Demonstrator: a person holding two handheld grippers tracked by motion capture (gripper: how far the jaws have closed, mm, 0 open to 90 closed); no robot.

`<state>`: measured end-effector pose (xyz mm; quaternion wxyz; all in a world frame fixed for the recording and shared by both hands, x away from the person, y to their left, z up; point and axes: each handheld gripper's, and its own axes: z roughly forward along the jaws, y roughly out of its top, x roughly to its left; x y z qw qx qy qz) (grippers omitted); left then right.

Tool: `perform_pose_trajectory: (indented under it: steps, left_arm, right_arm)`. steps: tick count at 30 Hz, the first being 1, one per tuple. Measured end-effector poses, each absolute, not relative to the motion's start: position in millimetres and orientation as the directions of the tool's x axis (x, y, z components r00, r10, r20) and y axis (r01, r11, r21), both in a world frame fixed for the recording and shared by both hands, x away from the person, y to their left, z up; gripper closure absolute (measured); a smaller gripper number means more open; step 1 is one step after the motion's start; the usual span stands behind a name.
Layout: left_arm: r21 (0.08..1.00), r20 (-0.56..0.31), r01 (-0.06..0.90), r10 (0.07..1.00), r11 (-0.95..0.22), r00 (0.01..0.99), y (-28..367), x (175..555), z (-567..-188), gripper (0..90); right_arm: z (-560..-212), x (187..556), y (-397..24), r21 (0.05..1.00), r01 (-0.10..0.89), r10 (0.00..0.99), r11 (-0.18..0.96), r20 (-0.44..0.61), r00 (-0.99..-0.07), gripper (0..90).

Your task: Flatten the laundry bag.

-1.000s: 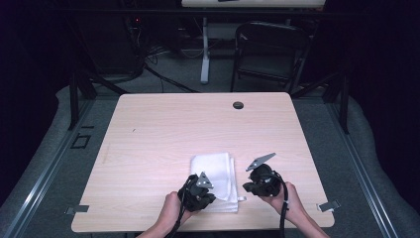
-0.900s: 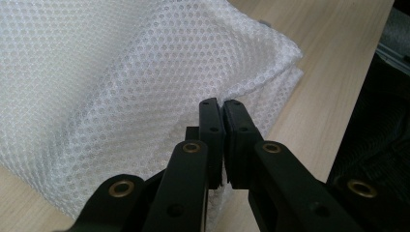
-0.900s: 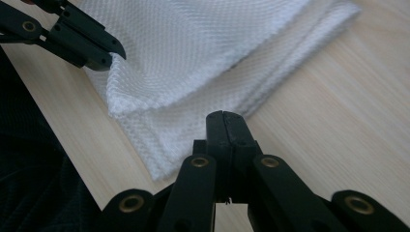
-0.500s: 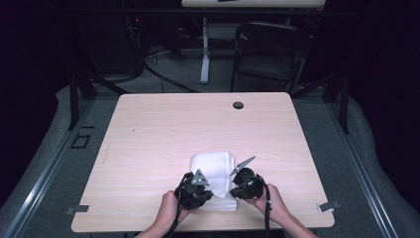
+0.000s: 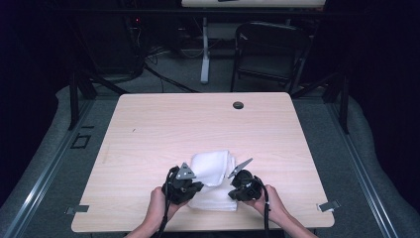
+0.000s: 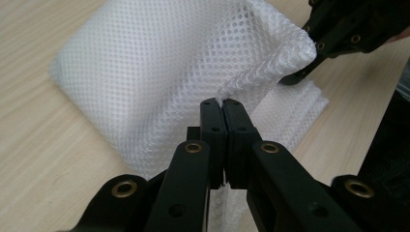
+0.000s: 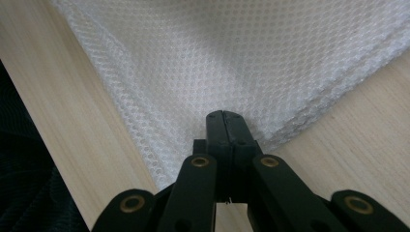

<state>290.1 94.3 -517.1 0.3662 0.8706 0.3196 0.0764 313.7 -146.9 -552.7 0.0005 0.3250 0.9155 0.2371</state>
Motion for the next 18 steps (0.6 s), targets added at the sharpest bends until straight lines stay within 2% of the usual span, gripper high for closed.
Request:
perform_pose_trajectory:
  steps: [9, 15, 18]
  left_arm:
    - [0.703, -0.093, 0.511, 0.648, -0.495, 0.756, 115.8, 289.6, -508.5, 89.4]
    - [0.705, -0.129, 0.548, 0.677, -0.451, 0.724, 135.8, 288.6, -511.7, 89.4]
    - [0.689, -0.176, 0.588, 0.689, -0.424, 0.703, 142.4, 290.7, -517.1, 89.4]
  right_arm:
    - [-551.7, 309.9, -146.0, 0.421, 0.607, 0.617, 0.674, 0.130, -0.776, 90.0]
    - [-550.0, 307.7, -147.3, 0.400, 0.608, 0.621, 0.686, 0.114, -0.775, 90.0]
    - [-547.8, 306.8, -149.8, 0.419, 0.598, 0.608, 0.684, 0.125, -0.784, 90.0]
